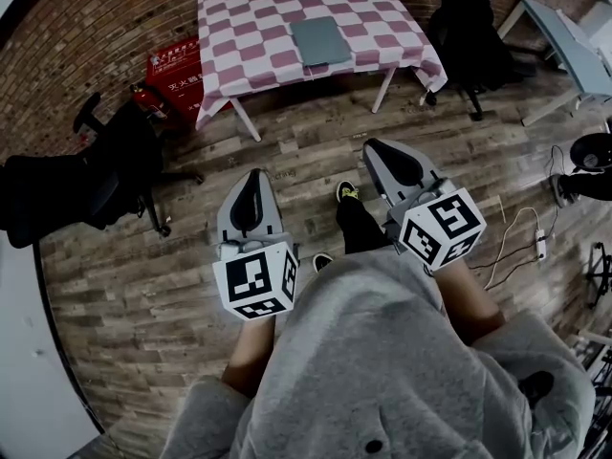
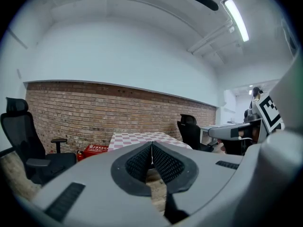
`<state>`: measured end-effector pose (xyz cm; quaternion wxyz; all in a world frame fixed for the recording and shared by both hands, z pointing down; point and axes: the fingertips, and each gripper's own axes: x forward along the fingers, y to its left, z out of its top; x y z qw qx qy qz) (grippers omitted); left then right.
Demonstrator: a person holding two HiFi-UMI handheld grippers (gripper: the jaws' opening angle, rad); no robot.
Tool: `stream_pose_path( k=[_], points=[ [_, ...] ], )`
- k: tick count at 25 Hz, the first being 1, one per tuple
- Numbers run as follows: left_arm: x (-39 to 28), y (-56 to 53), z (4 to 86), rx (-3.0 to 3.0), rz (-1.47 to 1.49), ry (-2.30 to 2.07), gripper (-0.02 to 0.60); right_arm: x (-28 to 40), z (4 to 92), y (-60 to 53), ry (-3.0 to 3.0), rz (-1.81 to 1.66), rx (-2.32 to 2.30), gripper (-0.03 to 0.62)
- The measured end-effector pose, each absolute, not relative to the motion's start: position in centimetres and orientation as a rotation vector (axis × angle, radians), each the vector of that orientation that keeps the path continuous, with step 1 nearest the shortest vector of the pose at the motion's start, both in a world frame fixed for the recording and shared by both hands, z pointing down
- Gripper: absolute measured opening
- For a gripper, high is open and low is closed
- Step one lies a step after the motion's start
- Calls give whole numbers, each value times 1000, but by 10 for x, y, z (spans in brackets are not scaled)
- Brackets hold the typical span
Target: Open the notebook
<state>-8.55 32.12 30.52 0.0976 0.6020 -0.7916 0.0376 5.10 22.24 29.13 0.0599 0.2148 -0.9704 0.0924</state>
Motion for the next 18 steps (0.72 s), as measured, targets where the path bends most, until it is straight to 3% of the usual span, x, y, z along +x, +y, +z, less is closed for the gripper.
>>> stream_pose_path(
  k=[18],
  points=[
    [-117, 280, 315, 1751, 142, -2332, 12, 29, 294, 156, -2938, 301, 690, 37]
  ],
)
